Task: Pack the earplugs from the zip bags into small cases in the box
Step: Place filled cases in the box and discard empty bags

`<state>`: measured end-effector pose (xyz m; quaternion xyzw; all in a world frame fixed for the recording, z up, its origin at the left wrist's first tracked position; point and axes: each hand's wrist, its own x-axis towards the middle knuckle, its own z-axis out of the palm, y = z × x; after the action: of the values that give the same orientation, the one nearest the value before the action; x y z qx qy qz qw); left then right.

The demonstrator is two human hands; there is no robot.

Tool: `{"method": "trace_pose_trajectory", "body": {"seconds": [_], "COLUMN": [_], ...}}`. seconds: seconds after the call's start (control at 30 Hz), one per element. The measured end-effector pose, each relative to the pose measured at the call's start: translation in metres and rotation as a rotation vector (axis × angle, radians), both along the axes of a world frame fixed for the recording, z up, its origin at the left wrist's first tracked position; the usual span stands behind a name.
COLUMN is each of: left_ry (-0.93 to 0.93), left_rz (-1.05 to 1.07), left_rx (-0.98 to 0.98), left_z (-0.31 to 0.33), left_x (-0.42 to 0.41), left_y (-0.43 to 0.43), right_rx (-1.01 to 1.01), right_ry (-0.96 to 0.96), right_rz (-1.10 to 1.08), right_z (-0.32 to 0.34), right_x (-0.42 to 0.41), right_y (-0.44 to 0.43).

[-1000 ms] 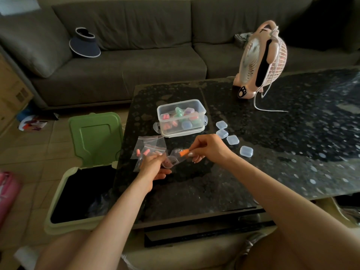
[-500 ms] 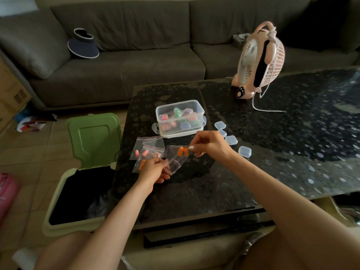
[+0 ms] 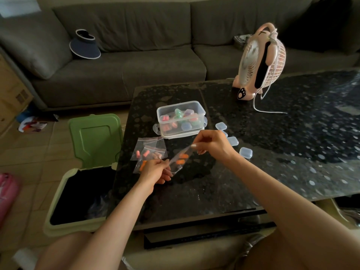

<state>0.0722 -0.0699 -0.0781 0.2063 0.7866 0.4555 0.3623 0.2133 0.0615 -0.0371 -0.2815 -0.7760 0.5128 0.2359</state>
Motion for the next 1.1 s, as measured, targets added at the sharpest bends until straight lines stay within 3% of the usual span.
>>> {"method": "trace_pose_trajectory", "body": {"seconds": [0.13, 0.27, 0.6, 0.97, 1.03, 1.1], "left_ry": [0.005, 0.024, -0.005, -0.194, -0.153, -0.067], "left_rz": [-0.002, 0.008, 0.033, 0.063, 0.092, 0.215], "left_rx": [-0.005, 0.002, 0.035, 0.325, 0.396, 0.477], "left_z": [0.001, 0.0, -0.001, 0.014, 0.016, 0.017], "left_x": [0.002, 0.0, 0.001, 0.0, -0.001, -0.007], "left_y": [0.001, 0.0, 0.002, 0.0, -0.001, -0.002], "right_rx": [0.012, 0.02, -0.039, -0.101, 0.076, 0.443], "right_ry": [0.033, -0.059, 0.036, 0.067, -0.041, -0.324], "right_rz": [-0.011, 0.027, 0.019, -0.033, -0.131, -0.285], "right_z": [0.0, -0.001, -0.001, -0.003, -0.011, -0.023], "right_x": [-0.001, 0.0, -0.001, -0.001, -0.002, -0.002], "right_y": [-0.002, -0.003, -0.003, -0.002, 0.003, 0.015]}}
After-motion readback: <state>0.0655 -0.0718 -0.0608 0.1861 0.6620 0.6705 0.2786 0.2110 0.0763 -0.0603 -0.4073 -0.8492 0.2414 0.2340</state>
